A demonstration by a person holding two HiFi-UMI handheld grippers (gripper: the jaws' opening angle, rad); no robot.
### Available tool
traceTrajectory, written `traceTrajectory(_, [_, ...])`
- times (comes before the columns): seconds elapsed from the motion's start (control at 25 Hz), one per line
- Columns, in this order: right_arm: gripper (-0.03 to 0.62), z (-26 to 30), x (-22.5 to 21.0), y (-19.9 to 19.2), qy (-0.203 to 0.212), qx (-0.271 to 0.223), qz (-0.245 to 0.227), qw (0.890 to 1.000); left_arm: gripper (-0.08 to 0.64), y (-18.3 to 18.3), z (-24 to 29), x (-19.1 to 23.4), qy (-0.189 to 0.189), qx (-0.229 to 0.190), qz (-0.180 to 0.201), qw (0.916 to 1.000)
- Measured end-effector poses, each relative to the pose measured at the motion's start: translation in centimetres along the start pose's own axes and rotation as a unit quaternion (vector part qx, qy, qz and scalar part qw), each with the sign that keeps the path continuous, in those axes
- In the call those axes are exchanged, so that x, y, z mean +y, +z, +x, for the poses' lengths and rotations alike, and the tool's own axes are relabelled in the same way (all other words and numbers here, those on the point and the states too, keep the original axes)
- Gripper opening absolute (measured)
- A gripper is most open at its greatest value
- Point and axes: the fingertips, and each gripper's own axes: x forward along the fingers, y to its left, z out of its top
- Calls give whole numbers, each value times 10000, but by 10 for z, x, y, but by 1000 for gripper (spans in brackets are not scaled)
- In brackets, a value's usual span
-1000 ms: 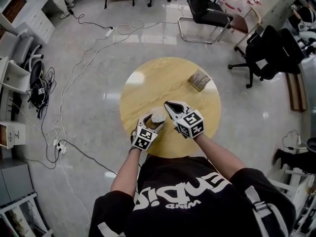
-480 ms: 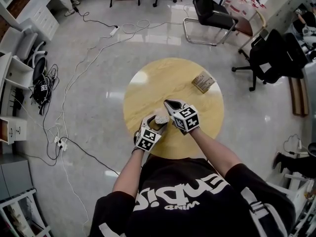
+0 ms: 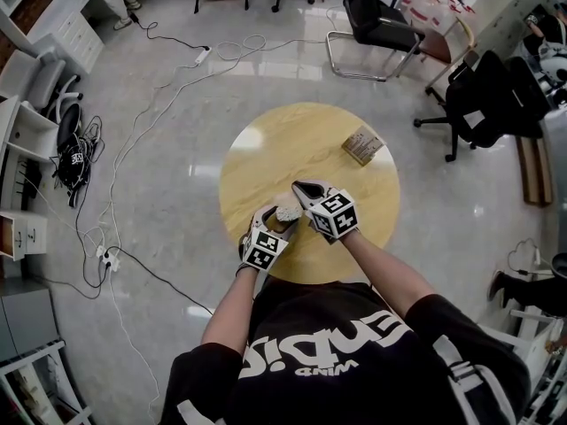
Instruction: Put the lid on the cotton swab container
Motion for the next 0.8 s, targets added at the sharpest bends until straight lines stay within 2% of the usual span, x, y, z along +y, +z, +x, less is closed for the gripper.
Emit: traceTrajectory(0.8, [3, -31, 28, -16, 174, -144, -176, 9996, 290, 0, 1, 0, 95, 28, -108, 9999])
